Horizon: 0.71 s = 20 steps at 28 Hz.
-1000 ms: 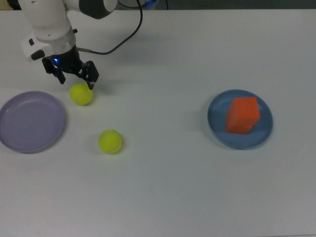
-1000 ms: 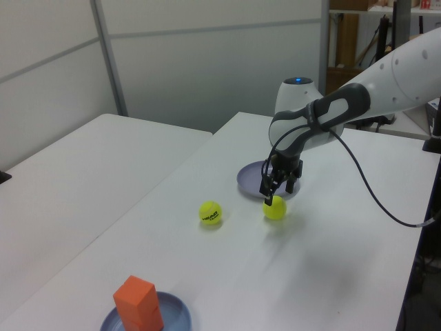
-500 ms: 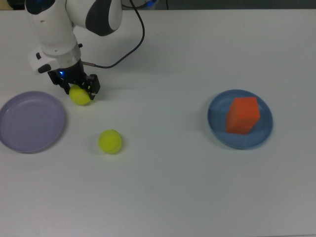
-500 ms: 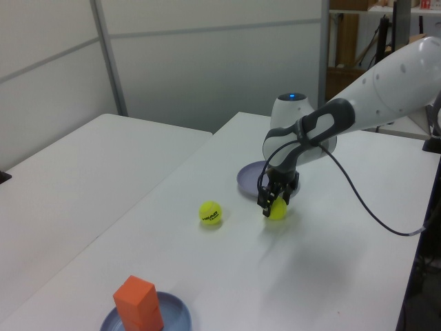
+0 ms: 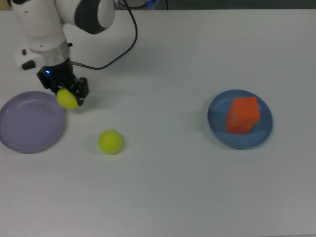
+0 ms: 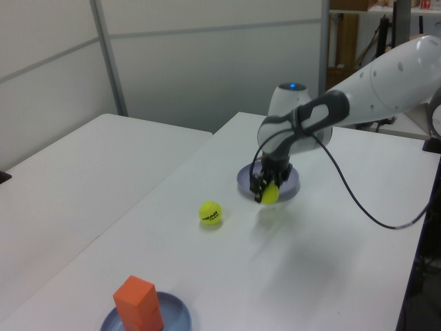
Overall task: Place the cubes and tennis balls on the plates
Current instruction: 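Grasp the tennis ball and carry it onto the lavender plate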
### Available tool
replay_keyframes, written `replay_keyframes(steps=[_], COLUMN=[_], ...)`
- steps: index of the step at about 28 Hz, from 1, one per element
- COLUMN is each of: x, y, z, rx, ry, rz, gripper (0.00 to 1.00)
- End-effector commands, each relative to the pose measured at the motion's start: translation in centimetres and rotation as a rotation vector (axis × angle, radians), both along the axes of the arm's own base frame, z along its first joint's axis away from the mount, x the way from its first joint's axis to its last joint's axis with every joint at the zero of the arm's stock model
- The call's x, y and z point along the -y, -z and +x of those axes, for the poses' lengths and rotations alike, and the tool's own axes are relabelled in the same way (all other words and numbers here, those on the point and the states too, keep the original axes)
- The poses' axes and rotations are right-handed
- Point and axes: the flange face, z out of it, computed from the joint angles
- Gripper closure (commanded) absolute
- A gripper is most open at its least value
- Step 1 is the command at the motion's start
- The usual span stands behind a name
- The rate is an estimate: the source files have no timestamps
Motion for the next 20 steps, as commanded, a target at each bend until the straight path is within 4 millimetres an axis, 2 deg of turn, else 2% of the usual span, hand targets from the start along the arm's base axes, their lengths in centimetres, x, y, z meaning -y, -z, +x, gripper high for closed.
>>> replay_keyframes(steps=[1,5,6,9,12,16,20], x=[4.6,6.0,6.4,6.9,6.9,6.5,6.5], y=[-3.4,-3.1,-2.0,-0.2,1.6,3.0,3.0], z=[1.8,3.5,4.4,6.0,7.0,7.2,7.2], rx=[0.062,0.084,0.083,0.081,0.070,0.057,0.061], ry=[0.076,0.119,0.138,0.160,0.169,0.174,0.174], rz=[0.027,0.039,0.043,0.037,0.032,0.033,0.034], gripper=[1.00,1.00,1.00,1.00,1.00,1.00,1.00])
